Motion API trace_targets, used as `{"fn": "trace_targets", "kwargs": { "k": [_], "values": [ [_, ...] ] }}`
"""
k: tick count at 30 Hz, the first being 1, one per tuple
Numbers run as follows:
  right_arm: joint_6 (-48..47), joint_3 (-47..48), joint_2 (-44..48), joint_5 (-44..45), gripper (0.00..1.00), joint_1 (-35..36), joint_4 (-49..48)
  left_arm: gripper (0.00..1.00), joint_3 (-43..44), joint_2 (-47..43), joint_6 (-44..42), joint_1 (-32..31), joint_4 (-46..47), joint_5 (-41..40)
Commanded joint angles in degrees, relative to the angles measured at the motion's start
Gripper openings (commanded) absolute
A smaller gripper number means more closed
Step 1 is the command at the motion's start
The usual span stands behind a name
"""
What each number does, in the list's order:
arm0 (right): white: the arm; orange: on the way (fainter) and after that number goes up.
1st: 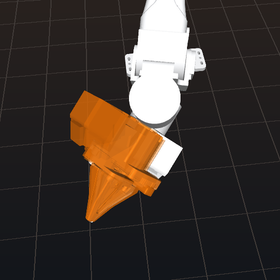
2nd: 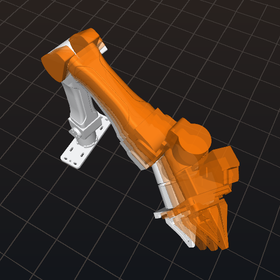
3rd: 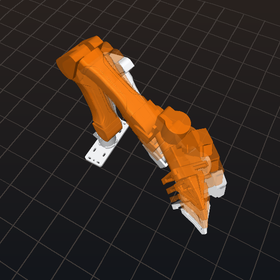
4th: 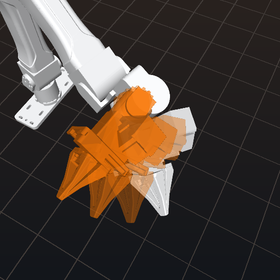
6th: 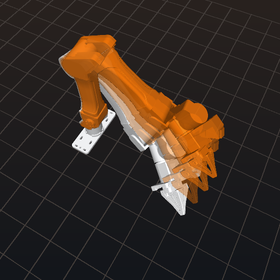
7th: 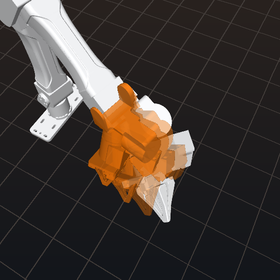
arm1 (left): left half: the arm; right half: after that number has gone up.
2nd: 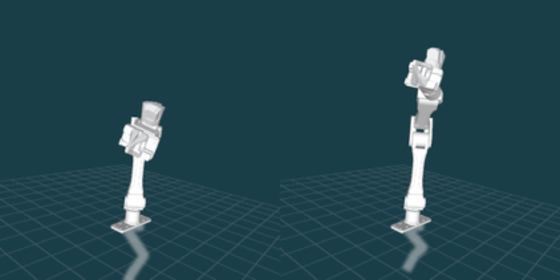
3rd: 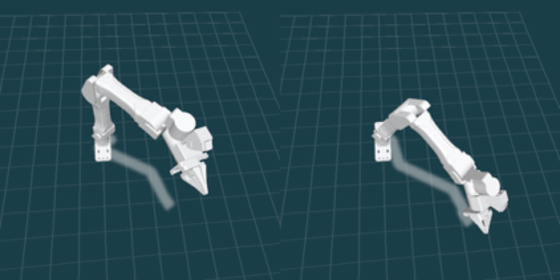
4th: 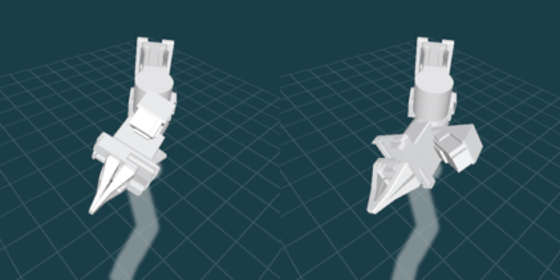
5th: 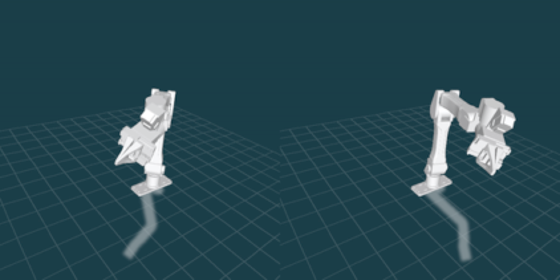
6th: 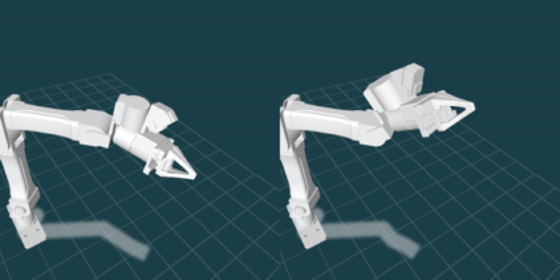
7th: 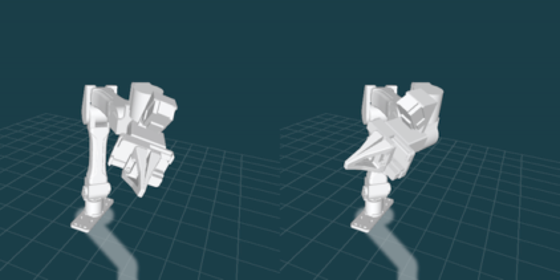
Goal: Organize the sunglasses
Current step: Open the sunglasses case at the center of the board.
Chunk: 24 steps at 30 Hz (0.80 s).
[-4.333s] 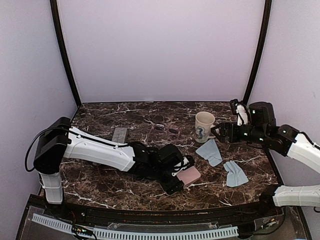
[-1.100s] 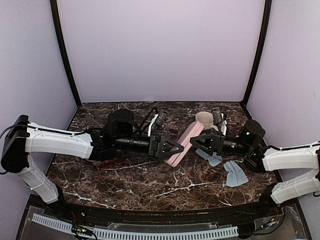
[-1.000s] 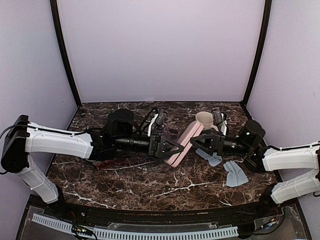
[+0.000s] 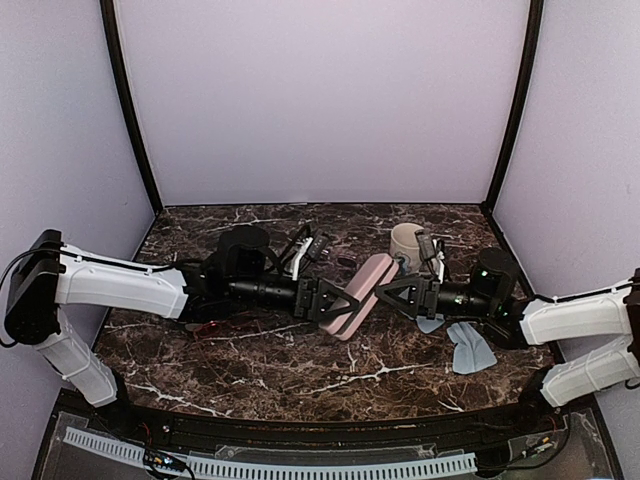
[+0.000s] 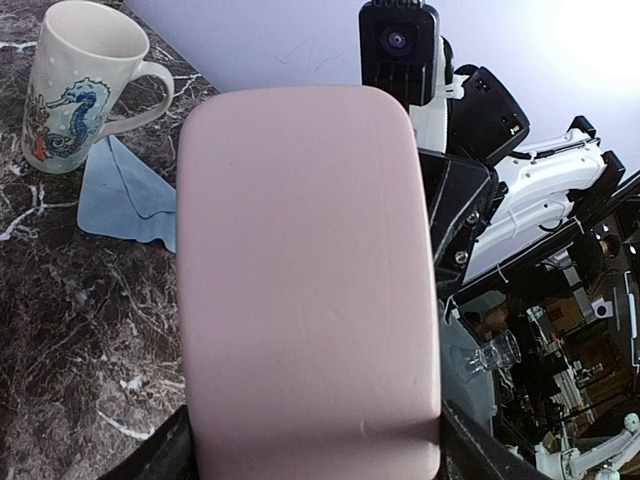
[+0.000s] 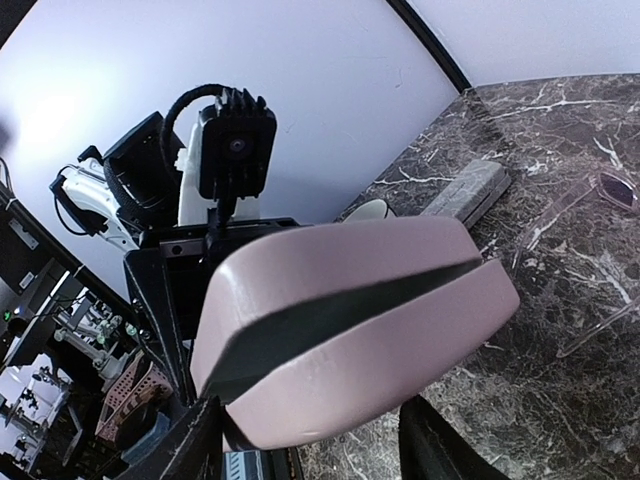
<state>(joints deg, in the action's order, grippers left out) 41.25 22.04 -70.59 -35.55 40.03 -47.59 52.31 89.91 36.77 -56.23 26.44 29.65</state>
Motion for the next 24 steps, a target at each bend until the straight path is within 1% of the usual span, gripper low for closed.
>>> {"fn": "trace_targets", "kwargs": {
  "k": [1,24],
  "values": [
    [0.6,-1.9,-2.8,8.2,0.59,-0.7,7.4,0.00,0.7,-4.6,-2.5,-1.4,9.1,7.0],
    [0.1,-3.7,-3.0,11.1,0.53,-0.8,10.3,0.00,-1.6,-5.8,-2.4,-0.9,9.2,4.0]
  ]
}}
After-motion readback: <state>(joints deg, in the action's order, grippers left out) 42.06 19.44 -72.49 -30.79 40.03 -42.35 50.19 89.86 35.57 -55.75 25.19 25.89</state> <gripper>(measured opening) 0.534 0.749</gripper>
